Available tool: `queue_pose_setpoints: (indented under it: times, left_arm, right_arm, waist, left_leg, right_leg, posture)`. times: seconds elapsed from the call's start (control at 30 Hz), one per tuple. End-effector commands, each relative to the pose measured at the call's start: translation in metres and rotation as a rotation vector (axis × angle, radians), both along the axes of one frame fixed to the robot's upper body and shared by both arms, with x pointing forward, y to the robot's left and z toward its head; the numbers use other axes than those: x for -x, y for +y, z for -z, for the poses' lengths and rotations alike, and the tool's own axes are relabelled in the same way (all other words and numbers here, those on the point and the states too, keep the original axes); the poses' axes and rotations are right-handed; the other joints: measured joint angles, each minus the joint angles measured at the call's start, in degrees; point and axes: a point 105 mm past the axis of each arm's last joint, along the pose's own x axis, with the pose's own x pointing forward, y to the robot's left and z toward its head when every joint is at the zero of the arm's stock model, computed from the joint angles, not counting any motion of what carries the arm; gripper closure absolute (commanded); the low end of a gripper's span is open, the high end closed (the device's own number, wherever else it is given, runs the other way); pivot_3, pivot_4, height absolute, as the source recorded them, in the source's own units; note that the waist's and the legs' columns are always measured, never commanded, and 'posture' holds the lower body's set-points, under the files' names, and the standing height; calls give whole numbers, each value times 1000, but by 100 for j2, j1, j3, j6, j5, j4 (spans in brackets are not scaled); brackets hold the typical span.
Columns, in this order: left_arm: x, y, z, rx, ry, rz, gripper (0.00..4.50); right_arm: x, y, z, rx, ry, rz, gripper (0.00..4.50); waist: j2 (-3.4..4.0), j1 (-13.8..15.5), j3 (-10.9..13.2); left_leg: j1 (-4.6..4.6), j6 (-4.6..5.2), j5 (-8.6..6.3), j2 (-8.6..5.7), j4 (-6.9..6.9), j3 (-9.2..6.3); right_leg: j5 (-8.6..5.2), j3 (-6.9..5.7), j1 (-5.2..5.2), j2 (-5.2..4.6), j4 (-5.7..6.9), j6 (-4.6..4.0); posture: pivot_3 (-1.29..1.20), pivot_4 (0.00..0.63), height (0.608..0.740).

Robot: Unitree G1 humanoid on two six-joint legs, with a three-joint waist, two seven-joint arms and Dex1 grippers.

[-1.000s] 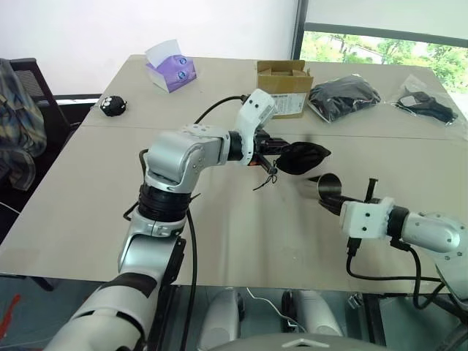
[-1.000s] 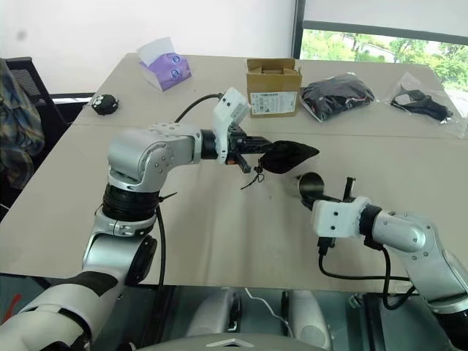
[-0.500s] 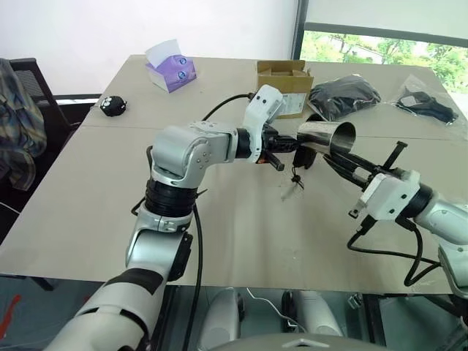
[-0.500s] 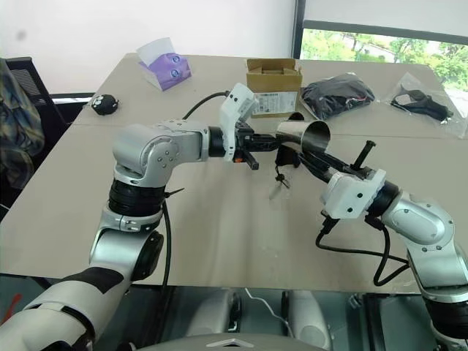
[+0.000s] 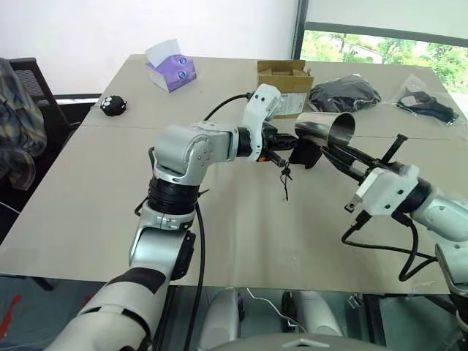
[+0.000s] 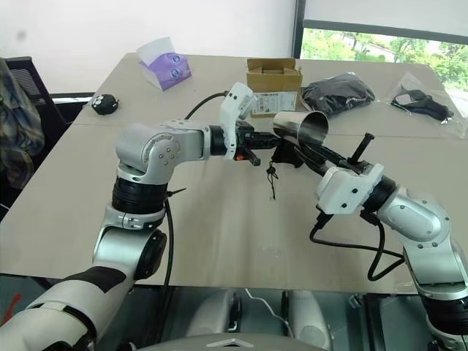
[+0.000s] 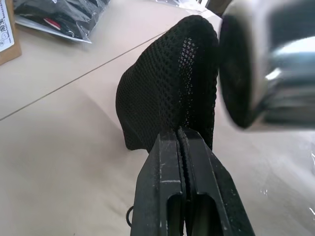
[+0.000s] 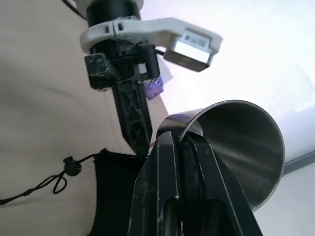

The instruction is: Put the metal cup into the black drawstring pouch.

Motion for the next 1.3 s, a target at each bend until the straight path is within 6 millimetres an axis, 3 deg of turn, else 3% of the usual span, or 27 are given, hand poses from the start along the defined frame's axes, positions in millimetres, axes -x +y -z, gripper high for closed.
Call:
queue_pose_setpoints:
  times: [0.03,0.53,0.83,1.07,1.3]
  left_arm:
    - [2,-3,-17,38,-42,18,4500]
    - [1,-4,-16,54,-34,15,4500]
    - [2,-9,-14,51,-27,38,4500]
    - [0,-12,-17,70,-21,30,4500]
    - [2,-13,-17,75,-22,29,4500]
  right_arm:
    - [-3,-2,-3,13,-16,44,4410]
    - [-5,-21,41,205,151,153,4410]
    - [-46,8,38,277,139,146,4410]
    - [-58,18,57,479,239,88,4410]
    - [-81,17,40,448,280,157,4410]
  waist:
    - [0,-1,0]
    - [0,-3,0]
    - [2,-37,9]
    - [3,-4,10]
    - [5,-25,15]
  left_leg:
    - [0,0,0,0,0,0]
    - [-1,1,0,0,-2,2]
    - [5,0,0,0,-2,1]
    - [-9,-1,0,-1,-3,-1]
    - [-6,-1,0,-2,-6,-5]
  right_leg:
    - [0,0,0,0,0,0]
    - [0,0,-1,0,-2,0]
    - [0,8,-2,3,-2,0]
    - [-1,-7,-4,-3,-11,1]
    - [0,-5,-5,-4,-6,1]
  posture:
    - [0,150,715]
    - [0,150,715]
    - [0,150,715]
    - [0,150,715]
    - [0,150,715]
